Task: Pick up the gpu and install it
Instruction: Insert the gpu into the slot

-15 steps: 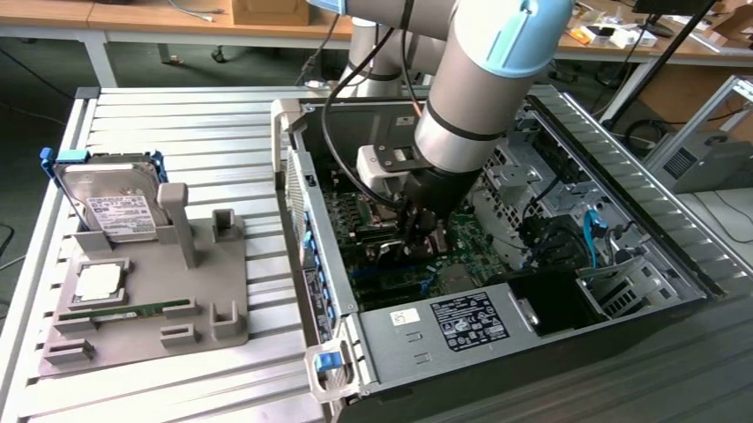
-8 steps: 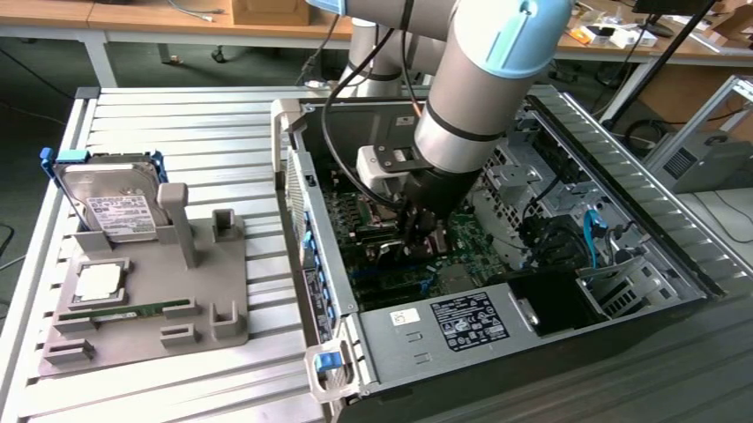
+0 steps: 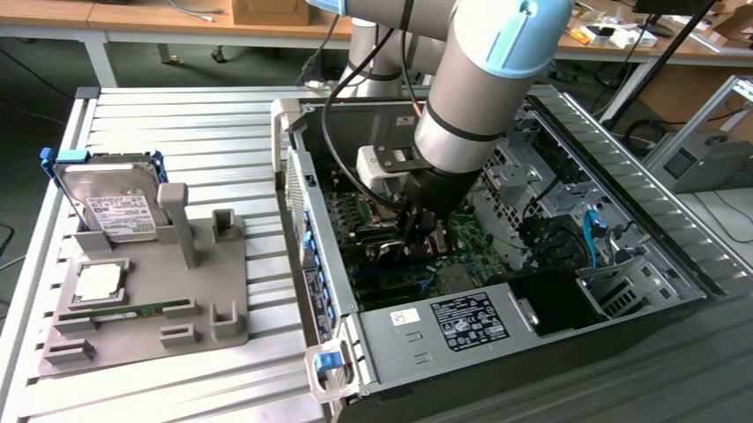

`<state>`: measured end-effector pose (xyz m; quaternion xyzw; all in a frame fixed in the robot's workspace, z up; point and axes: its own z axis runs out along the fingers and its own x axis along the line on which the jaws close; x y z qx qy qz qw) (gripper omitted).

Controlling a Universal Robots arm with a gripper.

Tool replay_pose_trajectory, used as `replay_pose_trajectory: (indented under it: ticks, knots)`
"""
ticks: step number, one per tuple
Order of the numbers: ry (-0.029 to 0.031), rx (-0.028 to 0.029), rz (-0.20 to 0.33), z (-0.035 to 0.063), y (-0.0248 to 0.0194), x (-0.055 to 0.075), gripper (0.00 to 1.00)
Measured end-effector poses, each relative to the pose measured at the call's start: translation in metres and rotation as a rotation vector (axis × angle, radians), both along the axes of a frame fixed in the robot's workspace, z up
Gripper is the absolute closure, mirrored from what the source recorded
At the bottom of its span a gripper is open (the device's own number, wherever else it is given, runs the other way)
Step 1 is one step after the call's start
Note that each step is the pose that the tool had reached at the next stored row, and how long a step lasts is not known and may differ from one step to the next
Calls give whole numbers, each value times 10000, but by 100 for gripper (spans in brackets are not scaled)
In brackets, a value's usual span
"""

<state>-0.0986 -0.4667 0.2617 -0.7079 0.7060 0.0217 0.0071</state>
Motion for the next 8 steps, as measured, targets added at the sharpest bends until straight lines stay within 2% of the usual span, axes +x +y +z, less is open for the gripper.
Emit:
replay_pose_trajectory:
  ticks: [8]
  knots:
    - [0,0,0,0,0,0,73]
